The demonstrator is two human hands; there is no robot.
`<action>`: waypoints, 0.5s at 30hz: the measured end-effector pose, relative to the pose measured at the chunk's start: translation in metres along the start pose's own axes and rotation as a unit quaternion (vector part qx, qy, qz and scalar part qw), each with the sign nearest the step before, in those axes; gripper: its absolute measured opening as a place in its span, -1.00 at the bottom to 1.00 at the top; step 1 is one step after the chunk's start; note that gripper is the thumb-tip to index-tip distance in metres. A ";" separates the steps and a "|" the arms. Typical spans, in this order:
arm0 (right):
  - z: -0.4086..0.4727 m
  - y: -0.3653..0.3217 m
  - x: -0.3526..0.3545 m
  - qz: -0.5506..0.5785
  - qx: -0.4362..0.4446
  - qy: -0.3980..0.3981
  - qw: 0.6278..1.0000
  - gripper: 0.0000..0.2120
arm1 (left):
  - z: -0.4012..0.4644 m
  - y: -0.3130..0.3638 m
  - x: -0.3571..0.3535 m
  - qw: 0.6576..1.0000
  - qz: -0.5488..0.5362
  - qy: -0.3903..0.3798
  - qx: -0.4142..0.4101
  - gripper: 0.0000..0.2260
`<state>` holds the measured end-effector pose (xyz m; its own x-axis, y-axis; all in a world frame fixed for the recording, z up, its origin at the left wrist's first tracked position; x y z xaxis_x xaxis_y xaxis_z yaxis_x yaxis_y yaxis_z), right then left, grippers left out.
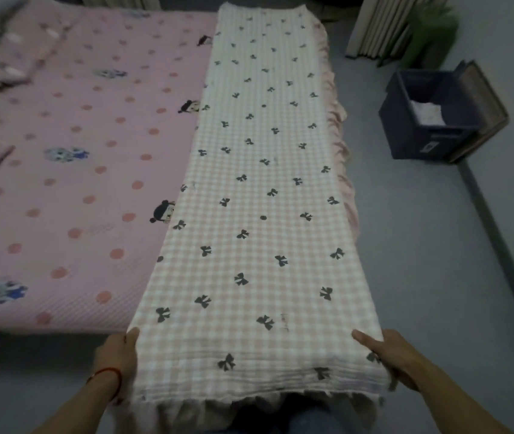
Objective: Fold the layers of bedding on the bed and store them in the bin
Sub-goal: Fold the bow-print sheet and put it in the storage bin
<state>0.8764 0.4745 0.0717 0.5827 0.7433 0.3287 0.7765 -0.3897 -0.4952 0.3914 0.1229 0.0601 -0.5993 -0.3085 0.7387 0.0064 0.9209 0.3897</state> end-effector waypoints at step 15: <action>-0.035 0.021 0.013 -0.026 0.002 0.094 0.995 -0.81 | -0.050 0.004 0.020 0.976 -0.181 -0.119 0.013 -0.63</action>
<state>0.9090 0.4573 0.0933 0.5767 0.6479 0.4977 0.8058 -0.3508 -0.4770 0.4194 0.1089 0.1036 -0.7278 -0.5534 0.4049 -0.2591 0.7686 0.5849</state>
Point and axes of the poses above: each hand's wrist, its own z-axis towards the middle knuckle, its own x-axis out of the back of the hand, y = z × x, the point moved 10 cm from there along z, towards the middle knuckle, and after that the axes turned 6 degrees about -z, right-handed, at the moved point
